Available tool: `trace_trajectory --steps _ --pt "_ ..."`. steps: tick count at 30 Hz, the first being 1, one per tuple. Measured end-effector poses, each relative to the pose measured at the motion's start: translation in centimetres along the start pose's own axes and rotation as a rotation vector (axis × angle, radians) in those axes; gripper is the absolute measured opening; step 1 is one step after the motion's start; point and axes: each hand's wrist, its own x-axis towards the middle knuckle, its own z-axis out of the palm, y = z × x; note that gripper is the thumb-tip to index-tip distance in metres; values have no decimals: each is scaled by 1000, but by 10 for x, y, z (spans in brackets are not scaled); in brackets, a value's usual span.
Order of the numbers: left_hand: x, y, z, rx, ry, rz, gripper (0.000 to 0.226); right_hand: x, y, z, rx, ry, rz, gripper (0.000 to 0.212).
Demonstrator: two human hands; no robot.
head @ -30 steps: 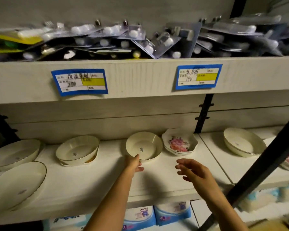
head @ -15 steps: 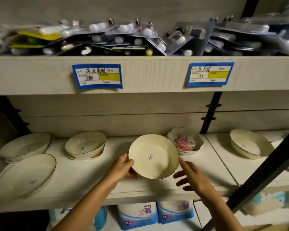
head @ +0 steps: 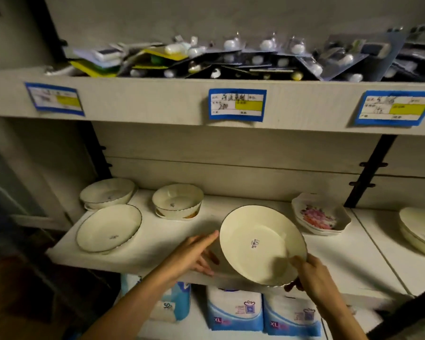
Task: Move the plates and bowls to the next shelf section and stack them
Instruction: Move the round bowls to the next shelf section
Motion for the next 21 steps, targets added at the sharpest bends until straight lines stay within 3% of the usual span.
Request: trace_trajectory --steps 3,7,13,21 --pt "13 -12 -51 -167 180 -37 40 -3 -9 23 41 21 33 14" --pt "48 -17 -115 -415 315 -88 40 -8 -24 51 72 57 22 17" --pt "92 -13 -139 -463 286 -177 54 -11 -42 84 110 135 3 23" --pt "117 -9 -138 -443 267 -202 44 -7 -40 95 121 174 21 16"
